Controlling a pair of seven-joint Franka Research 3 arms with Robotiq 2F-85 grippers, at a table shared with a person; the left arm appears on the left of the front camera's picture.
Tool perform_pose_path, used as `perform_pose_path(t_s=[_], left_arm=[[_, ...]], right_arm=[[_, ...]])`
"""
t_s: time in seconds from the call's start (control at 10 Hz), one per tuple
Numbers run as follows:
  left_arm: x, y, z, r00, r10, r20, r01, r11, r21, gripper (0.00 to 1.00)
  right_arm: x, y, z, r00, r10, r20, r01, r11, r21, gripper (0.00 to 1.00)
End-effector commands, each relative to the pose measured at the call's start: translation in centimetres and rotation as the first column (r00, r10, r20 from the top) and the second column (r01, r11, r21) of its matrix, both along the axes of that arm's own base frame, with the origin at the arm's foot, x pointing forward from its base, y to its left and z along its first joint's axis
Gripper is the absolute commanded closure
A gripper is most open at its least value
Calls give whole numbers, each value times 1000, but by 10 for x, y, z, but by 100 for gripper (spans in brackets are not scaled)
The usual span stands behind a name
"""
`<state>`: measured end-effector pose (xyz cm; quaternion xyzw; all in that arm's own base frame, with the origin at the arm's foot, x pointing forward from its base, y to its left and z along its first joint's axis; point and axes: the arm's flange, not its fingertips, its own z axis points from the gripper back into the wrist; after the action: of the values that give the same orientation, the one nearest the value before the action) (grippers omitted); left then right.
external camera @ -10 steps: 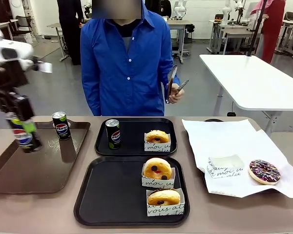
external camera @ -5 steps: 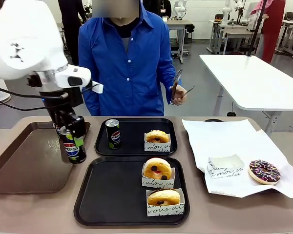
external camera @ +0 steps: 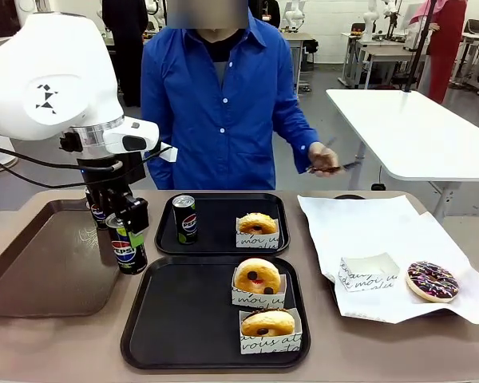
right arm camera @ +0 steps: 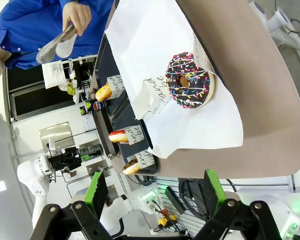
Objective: Set up donuts and drinks on trays.
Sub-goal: Pick up one Pepsi coke from the Handle tray and place it on the Flat Tray without a Pepsi coke.
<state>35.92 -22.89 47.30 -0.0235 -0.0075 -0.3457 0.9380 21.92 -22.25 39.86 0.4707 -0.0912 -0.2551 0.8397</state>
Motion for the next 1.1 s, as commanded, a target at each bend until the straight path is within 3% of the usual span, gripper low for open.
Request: perform_pose_path(t_s=[0.0,0.5,0.8,1.0], left_arm=[[-1,1,5,1000,2,14,-2,1000,-6,42],[0,0,0,1000,0,1,0,1000,0,42],[-8,-25,-23,996,-24,87,31,997,-77,42],[-16,-47,-48,998,-10,69,15,997,-78,42]], right_arm=[[0,0,0,1000,1,12,-1,1000,15,0],[0,0,0,1000,1,12,-1,1000,15,0],[0,0,0,1000,1,12,-1,1000,15,0],[0,0,0,1000,1,12,-1,1000,15,0]])
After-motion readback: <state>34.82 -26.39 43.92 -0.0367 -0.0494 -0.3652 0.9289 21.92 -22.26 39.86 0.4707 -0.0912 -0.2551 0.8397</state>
